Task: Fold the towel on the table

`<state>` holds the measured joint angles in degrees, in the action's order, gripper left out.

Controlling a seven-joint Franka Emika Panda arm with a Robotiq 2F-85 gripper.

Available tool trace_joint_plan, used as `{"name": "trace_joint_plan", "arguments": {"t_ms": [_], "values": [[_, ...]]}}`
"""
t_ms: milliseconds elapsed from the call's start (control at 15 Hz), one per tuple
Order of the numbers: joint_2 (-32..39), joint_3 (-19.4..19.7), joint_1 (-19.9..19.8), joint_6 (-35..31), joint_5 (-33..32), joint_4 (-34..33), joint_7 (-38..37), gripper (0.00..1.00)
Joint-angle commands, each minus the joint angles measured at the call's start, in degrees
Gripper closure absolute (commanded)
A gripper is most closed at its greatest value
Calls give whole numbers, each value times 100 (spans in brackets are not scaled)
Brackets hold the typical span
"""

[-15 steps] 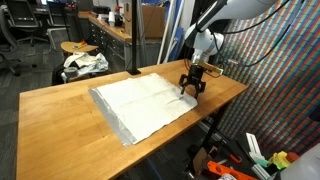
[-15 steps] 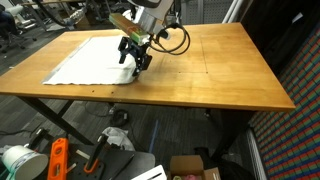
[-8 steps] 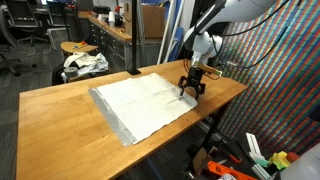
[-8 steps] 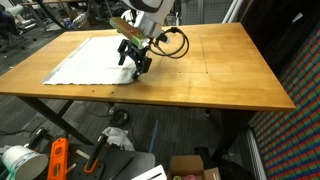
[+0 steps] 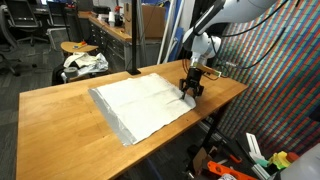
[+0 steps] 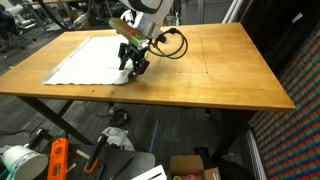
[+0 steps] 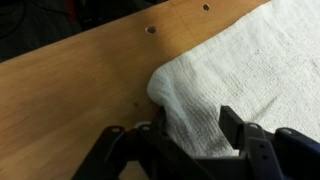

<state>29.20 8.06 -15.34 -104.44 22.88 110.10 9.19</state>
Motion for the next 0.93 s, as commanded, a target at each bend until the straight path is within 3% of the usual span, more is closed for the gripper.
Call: {"name": "trace_joint_plan", "arguments": {"t_ms": [0, 133, 333, 867], "values": [[77, -138, -44, 137, -15, -134, 89, 73], [62, -170, -19, 138, -42, -127, 82, 86], [-40, -198, 37, 182, -139, -92, 50, 92], [-948, -244, 430, -222, -557, 337, -64, 87]]}}
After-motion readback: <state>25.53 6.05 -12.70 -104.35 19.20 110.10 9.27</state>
